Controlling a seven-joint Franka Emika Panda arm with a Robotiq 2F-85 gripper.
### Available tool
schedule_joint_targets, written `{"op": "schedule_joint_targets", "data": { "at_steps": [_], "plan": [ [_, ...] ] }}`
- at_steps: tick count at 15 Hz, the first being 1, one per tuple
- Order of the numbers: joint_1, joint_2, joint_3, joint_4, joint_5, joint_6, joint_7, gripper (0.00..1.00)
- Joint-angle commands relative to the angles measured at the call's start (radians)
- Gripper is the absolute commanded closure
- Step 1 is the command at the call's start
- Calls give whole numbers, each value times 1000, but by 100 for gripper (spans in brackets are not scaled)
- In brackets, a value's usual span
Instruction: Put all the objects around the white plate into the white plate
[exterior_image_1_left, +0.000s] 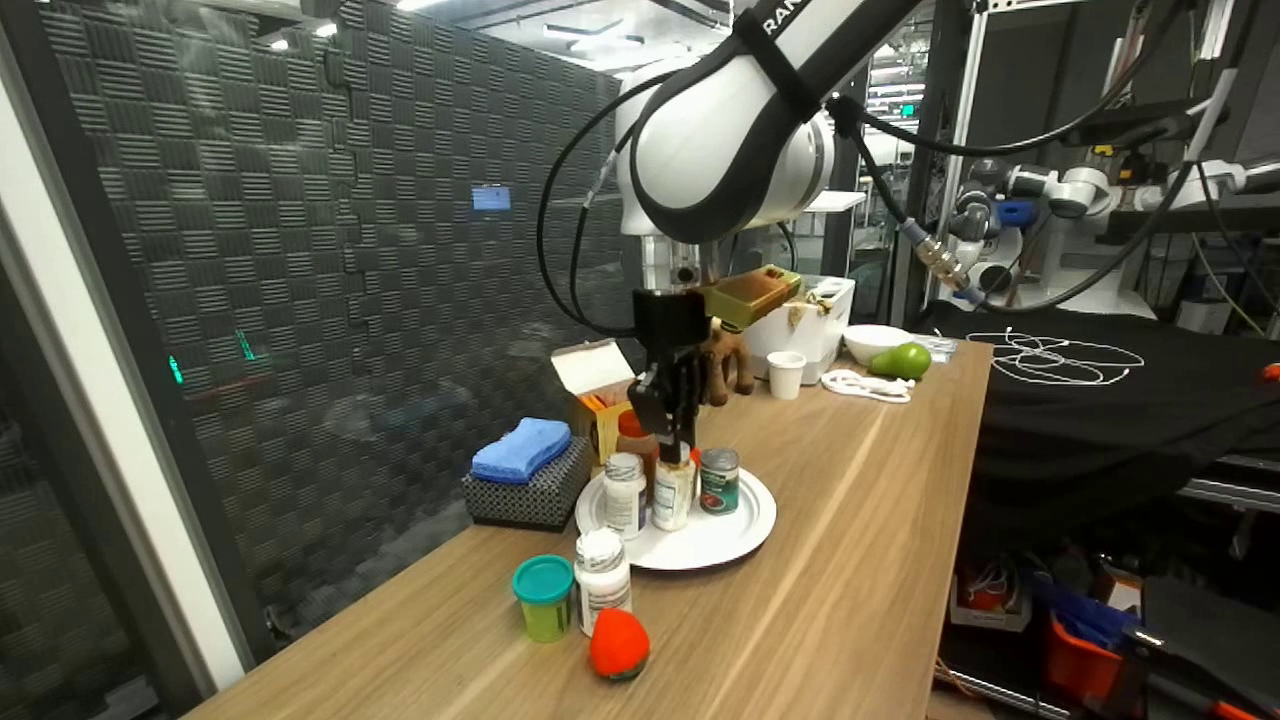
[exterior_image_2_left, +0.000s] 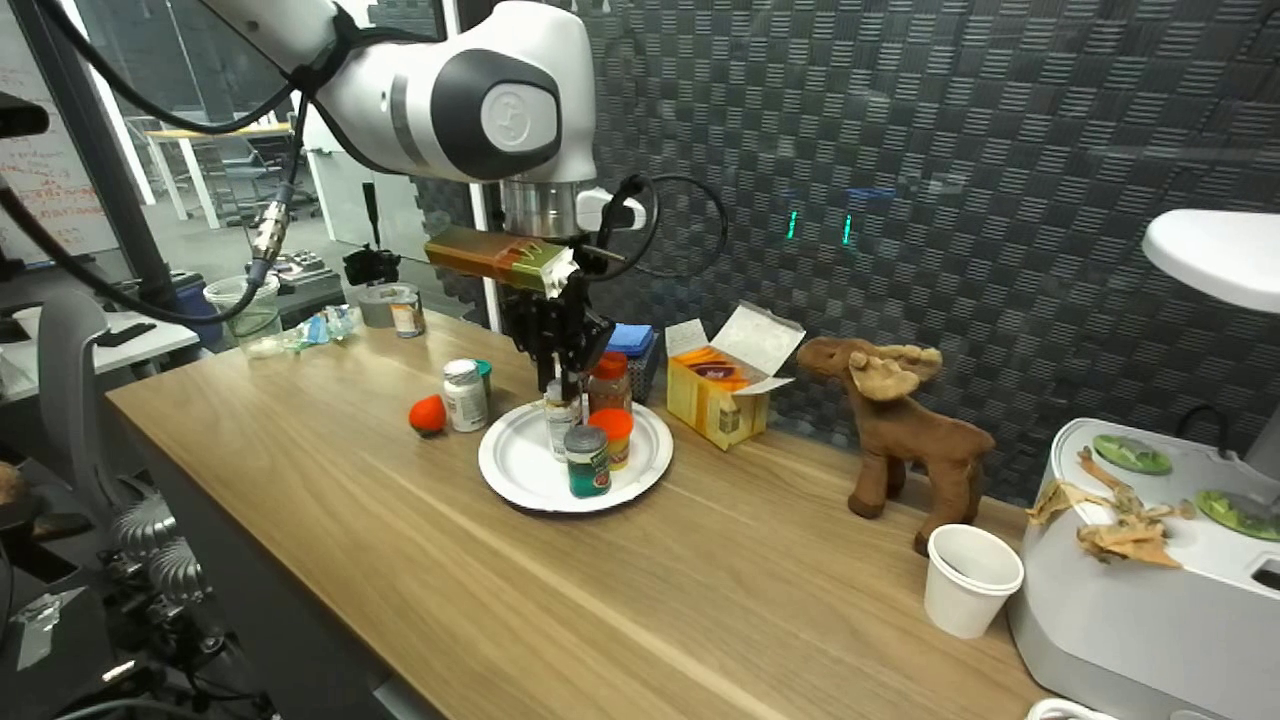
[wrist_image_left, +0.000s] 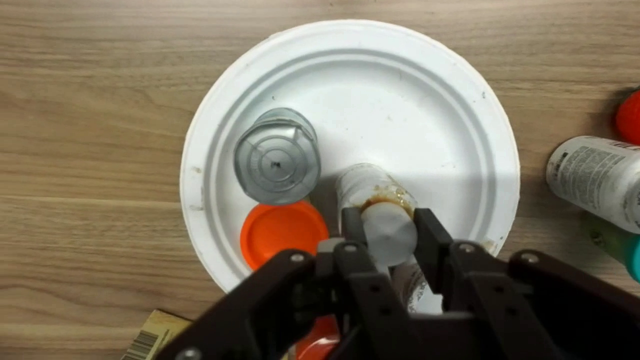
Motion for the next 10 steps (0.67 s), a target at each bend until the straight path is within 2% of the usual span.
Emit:
{"op": "schedule_joint_targets", "data": {
  "at_steps": [1, 10],
  "plan": [
    [17, 11, -22, 32, -60, 16, 43, 92],
    [27, 21, -29, 38, -112, 27, 81, 91]
  ]
}}
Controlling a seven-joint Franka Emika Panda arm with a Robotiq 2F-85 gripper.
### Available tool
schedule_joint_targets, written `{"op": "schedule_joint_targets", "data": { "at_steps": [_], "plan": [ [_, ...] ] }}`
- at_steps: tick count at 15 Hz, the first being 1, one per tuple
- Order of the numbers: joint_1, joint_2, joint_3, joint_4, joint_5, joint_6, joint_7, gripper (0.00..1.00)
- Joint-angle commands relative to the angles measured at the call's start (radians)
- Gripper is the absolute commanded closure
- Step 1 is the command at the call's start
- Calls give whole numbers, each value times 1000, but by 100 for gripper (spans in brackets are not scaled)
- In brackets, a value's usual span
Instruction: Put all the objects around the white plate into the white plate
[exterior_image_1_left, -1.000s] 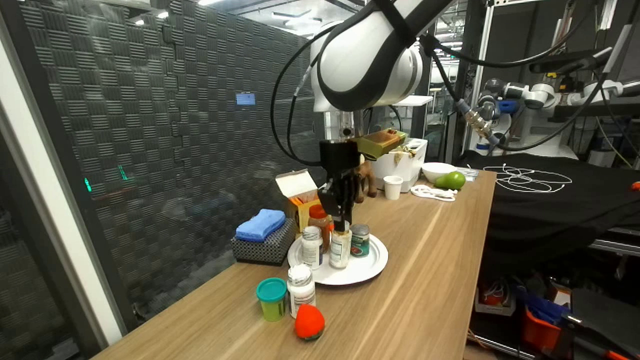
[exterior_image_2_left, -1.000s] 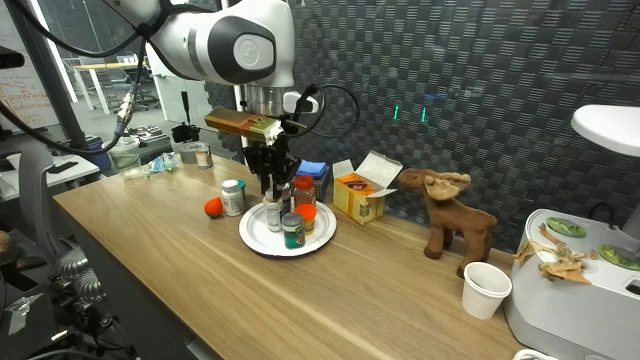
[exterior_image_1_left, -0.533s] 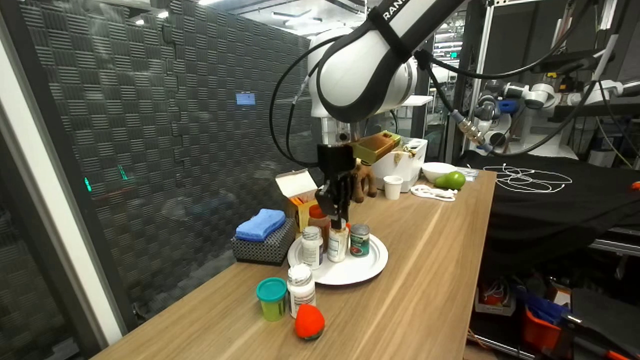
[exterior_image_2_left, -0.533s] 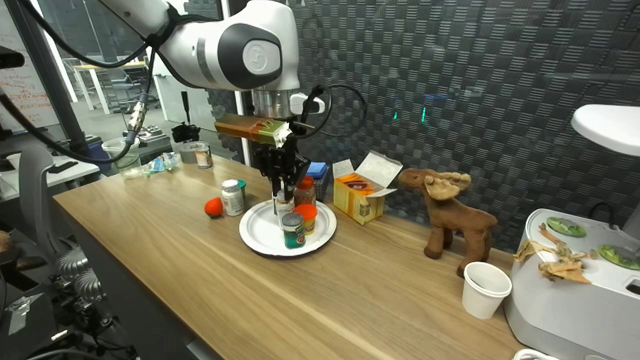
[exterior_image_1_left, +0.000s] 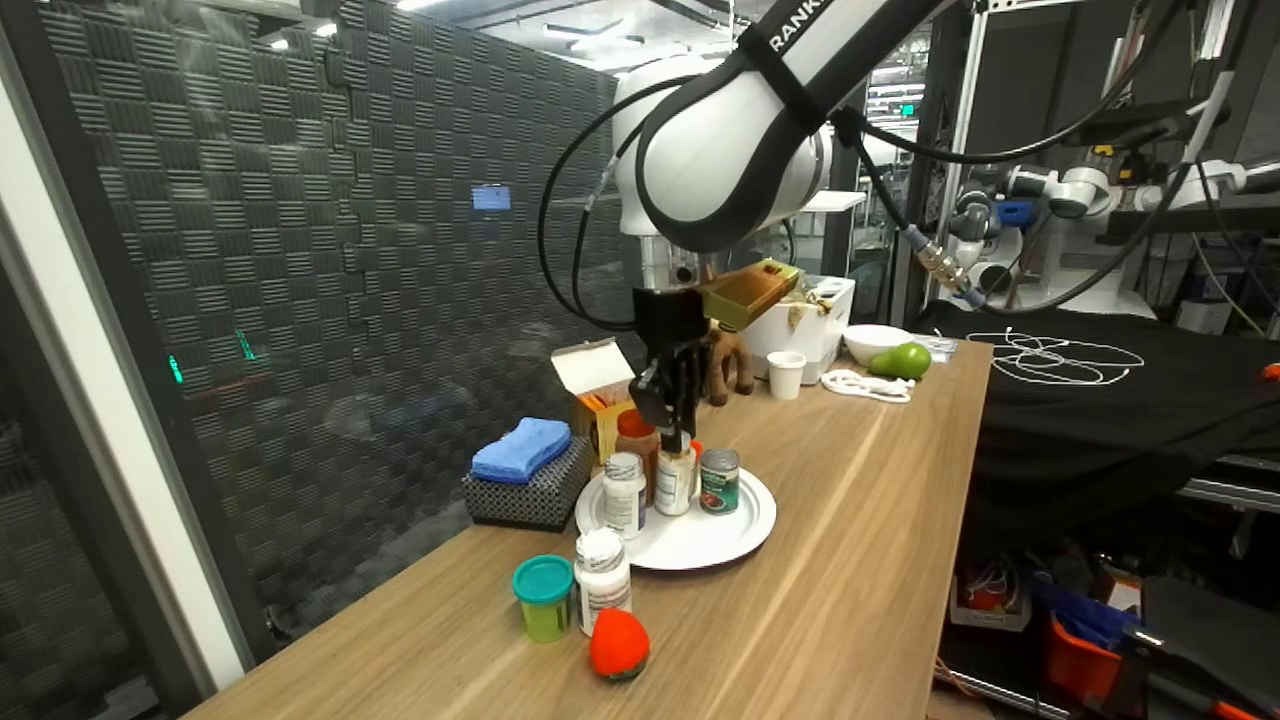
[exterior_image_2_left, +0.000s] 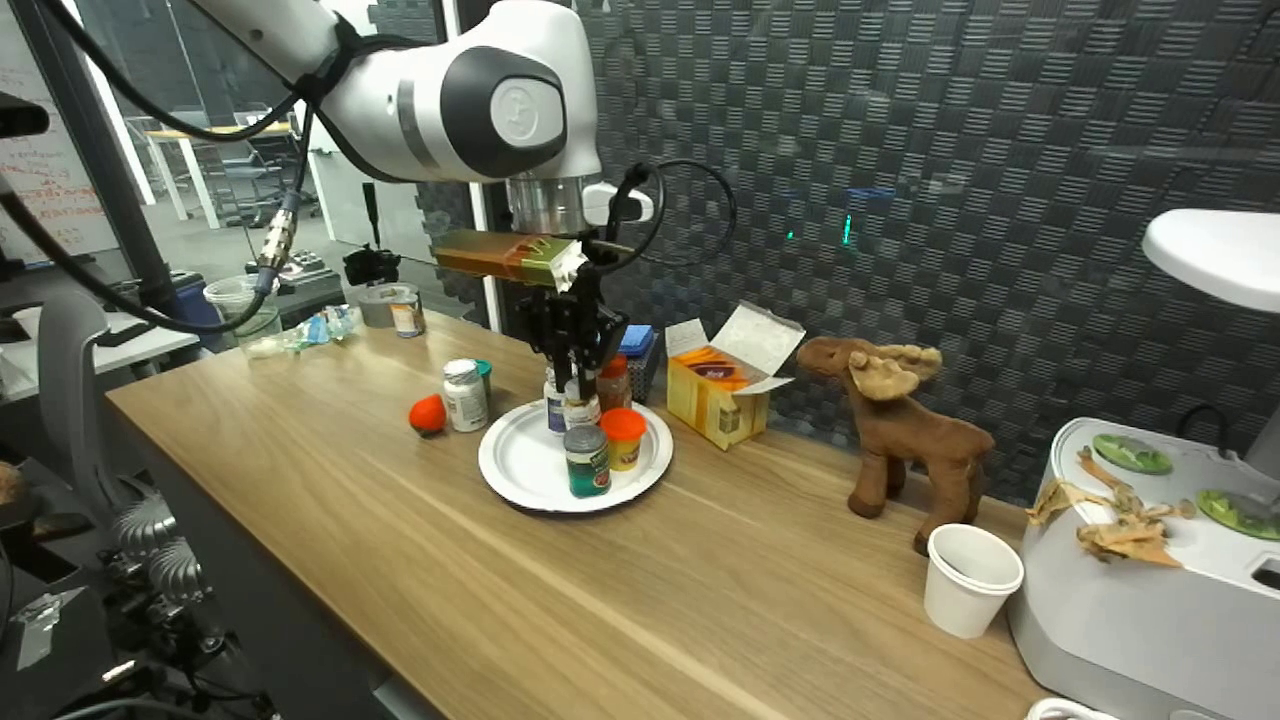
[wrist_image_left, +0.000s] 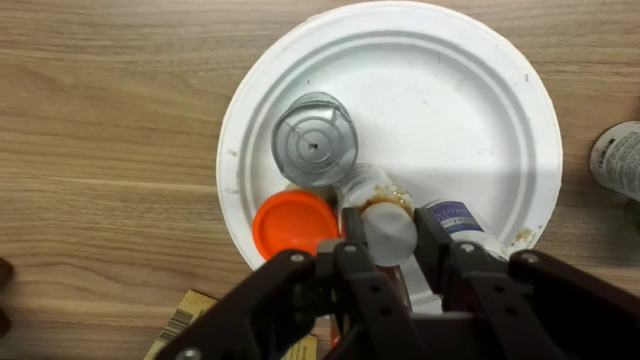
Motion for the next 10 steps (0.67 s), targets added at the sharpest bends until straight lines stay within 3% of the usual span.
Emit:
{"op": "schedule_joint_targets", "data": {
  "at_steps": [1, 3, 7, 10],
  "plan": [
    [22, 15, -11, 30, -37, -10, 24, 45],
    [25, 7, -9, 25, -40, -21, 22, 38],
    [28, -67, -1, -10, -26, -47, 21, 6],
    [30, -153, 3, -53, -21, -67, 34, 0]
  ]
}}
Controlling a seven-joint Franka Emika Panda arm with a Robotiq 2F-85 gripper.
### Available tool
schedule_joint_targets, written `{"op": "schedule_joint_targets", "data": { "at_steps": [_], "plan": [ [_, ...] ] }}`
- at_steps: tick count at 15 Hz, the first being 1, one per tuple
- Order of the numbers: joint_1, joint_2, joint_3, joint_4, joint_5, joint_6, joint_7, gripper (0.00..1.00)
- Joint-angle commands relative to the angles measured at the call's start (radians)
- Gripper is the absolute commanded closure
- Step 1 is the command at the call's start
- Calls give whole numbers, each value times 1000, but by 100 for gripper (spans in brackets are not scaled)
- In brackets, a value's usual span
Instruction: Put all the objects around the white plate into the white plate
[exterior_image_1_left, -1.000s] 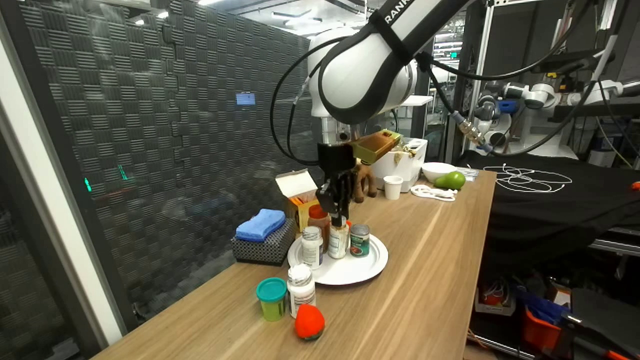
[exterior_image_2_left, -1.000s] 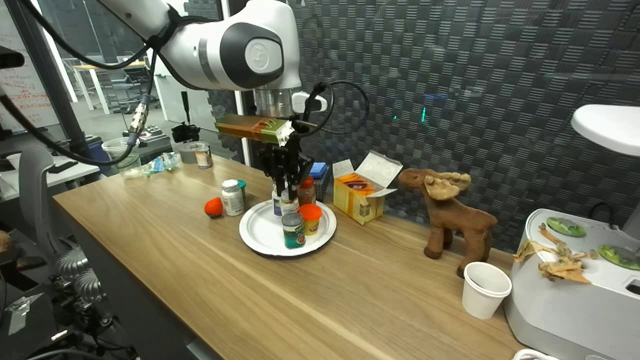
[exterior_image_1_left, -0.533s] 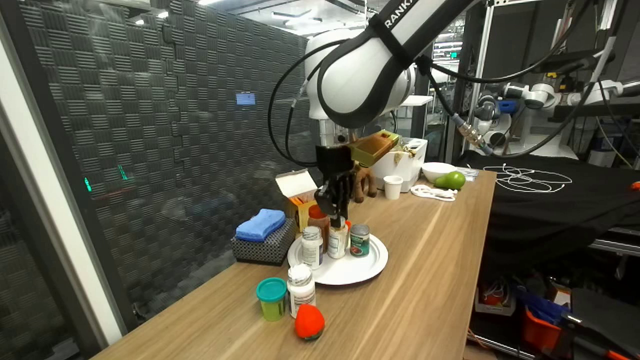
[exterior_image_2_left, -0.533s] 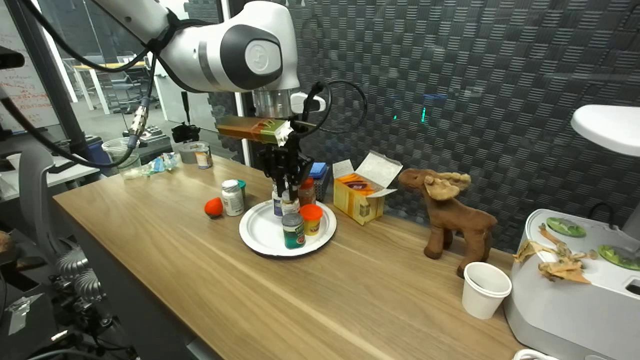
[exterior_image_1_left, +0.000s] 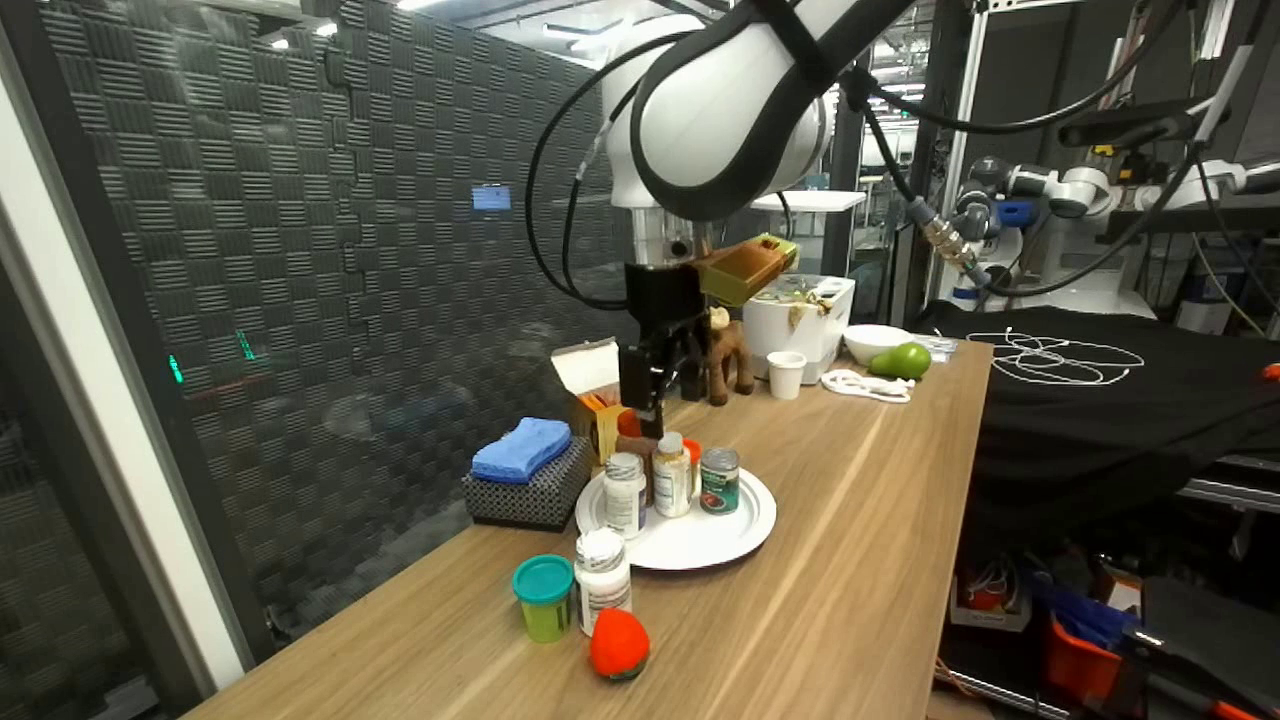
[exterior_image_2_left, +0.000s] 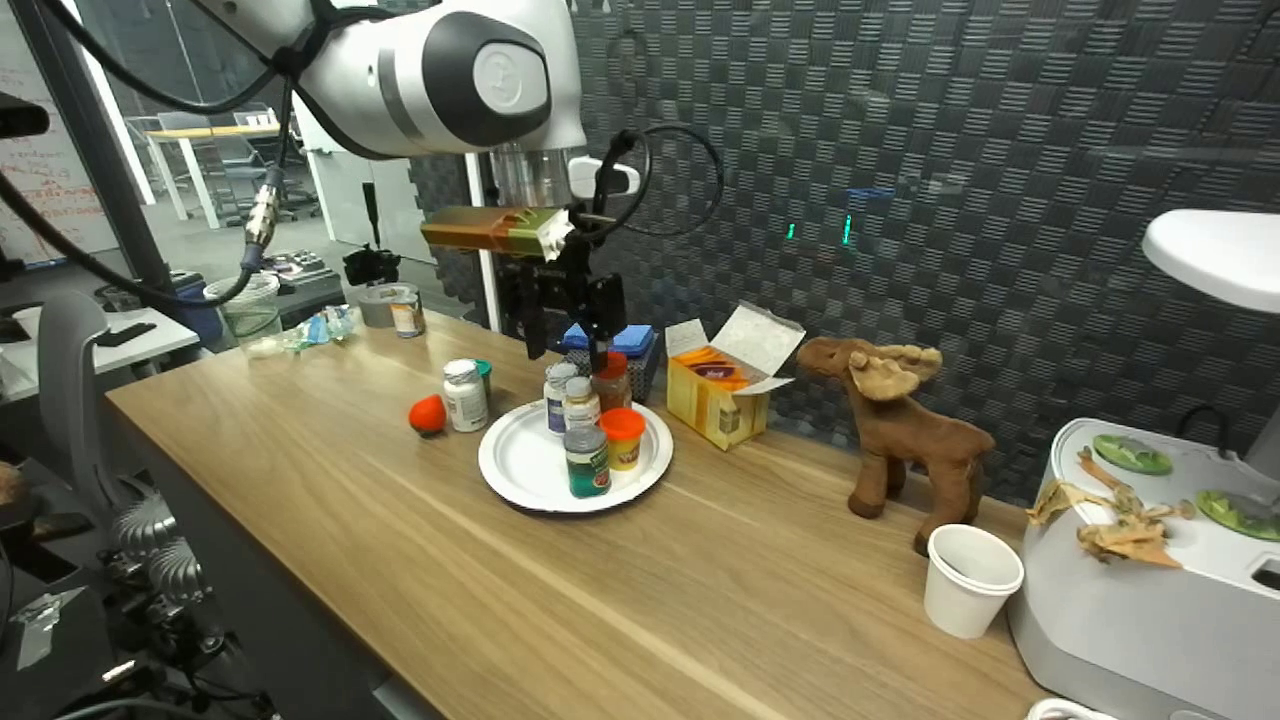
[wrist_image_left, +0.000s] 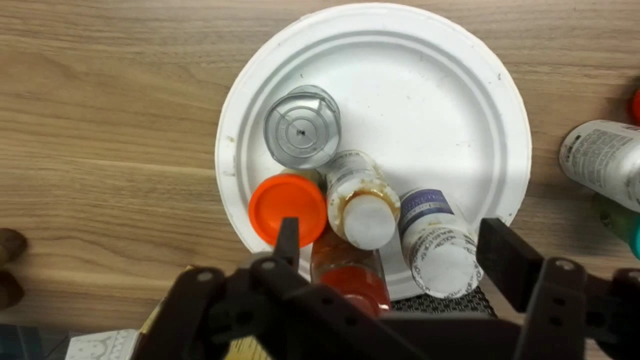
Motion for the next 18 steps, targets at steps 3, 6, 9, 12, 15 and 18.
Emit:
{"op": "schedule_joint_targets", "data": {
  "at_steps": [3, 6, 9, 12, 15, 18],
  "plan": [
    [14, -205, 22, -104, 20, -37, 32, 0],
    [20, -249, 62, -135, 72, -43, -41, 1],
    [37, -228, 100, -141, 145, -27, -117, 0],
    [59, -179, 122, -125, 149, -22, -130, 0],
    [75, -136, 136, -116, 142, -28, -127, 0],
    [84, -92, 140, -101, 132, -9, -118, 0]
  ]
}}
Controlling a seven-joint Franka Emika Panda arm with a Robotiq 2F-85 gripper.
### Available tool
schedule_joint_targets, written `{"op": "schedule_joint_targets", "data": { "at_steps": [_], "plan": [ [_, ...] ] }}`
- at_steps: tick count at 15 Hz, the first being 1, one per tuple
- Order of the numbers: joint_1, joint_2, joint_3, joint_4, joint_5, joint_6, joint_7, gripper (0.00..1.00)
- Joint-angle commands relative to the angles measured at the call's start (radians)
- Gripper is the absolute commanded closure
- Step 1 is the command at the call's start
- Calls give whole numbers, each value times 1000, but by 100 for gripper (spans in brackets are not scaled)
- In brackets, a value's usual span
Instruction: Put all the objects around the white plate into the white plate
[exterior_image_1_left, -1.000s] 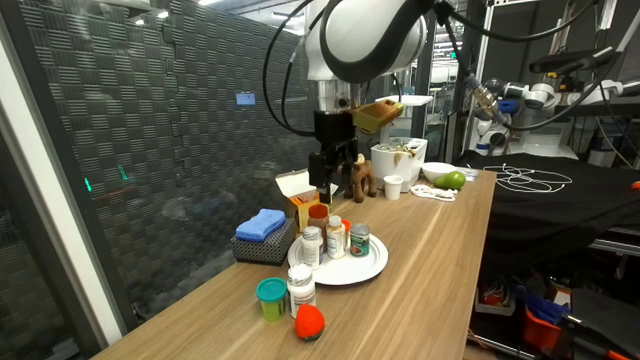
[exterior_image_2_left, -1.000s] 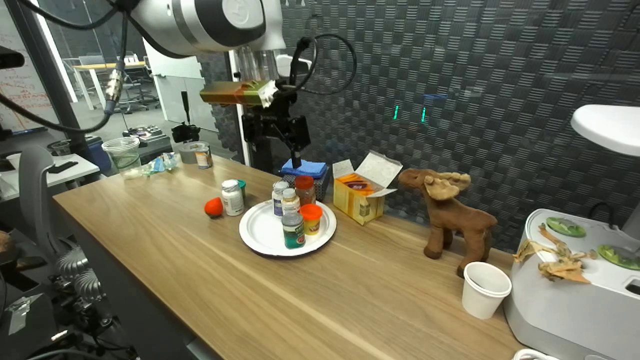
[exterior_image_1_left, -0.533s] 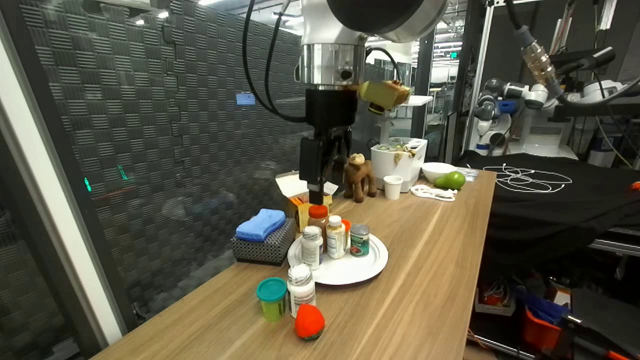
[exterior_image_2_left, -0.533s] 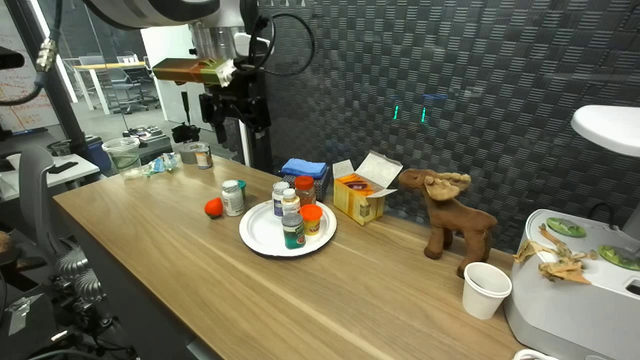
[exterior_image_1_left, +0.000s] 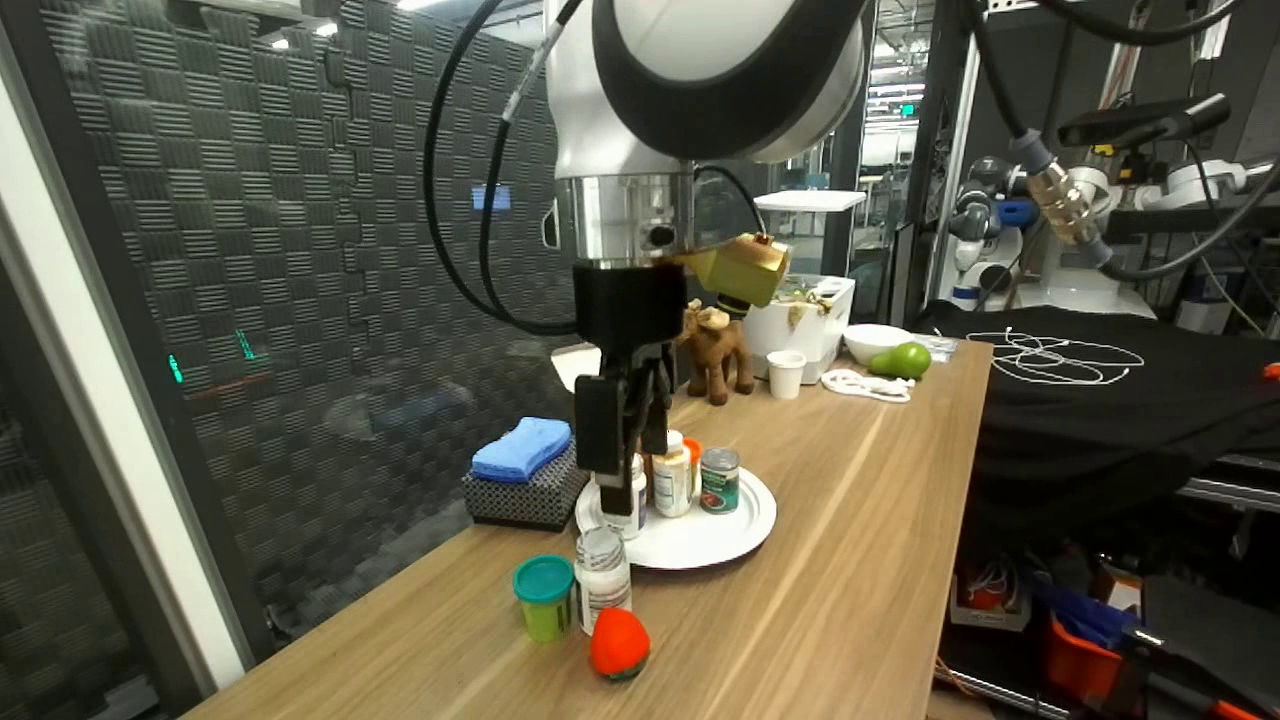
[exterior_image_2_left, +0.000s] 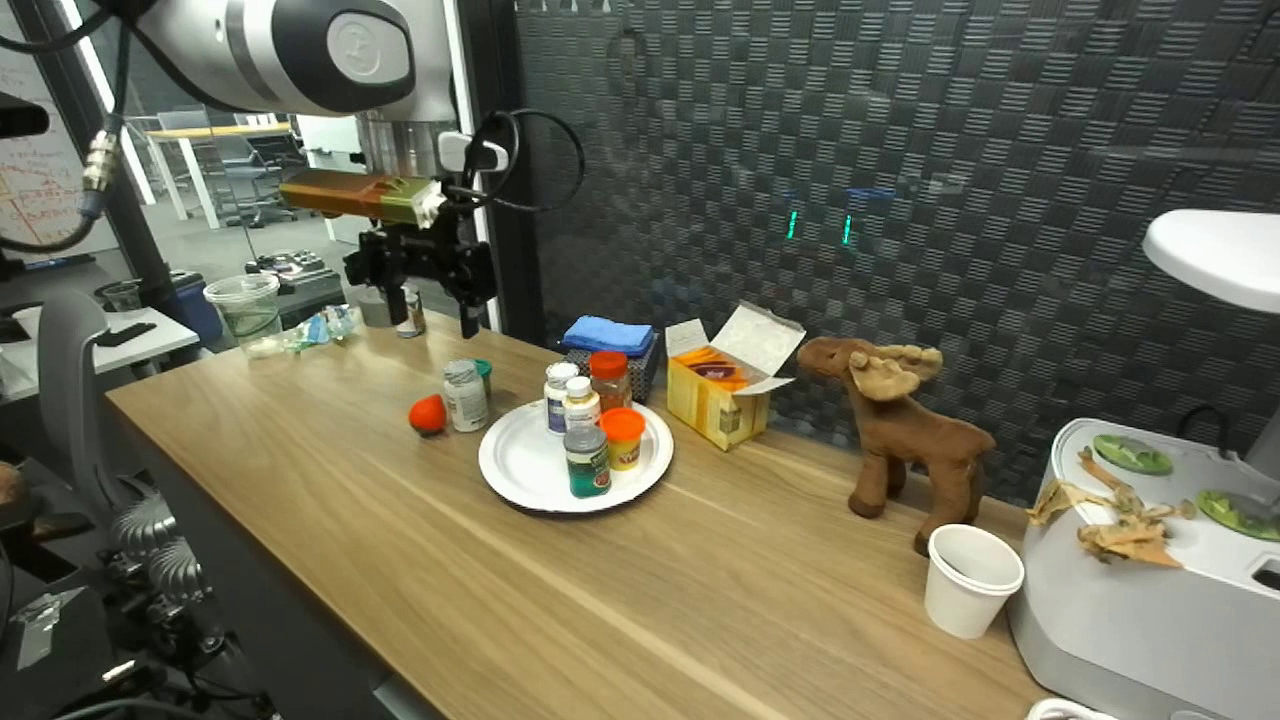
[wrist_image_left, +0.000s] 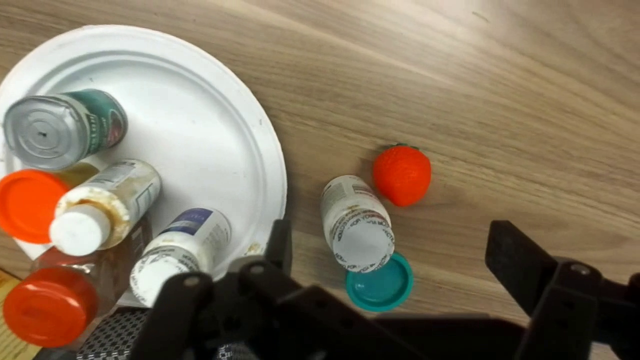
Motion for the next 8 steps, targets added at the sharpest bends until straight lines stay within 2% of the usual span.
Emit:
{"op": "schedule_joint_targets", "data": {
  "at_steps": [1, 8],
  "plan": [
    [8, 56, 3, 42, 2, 26, -8, 0],
    [4, 161, 8, 113, 15, 1, -30, 0]
  ]
}}
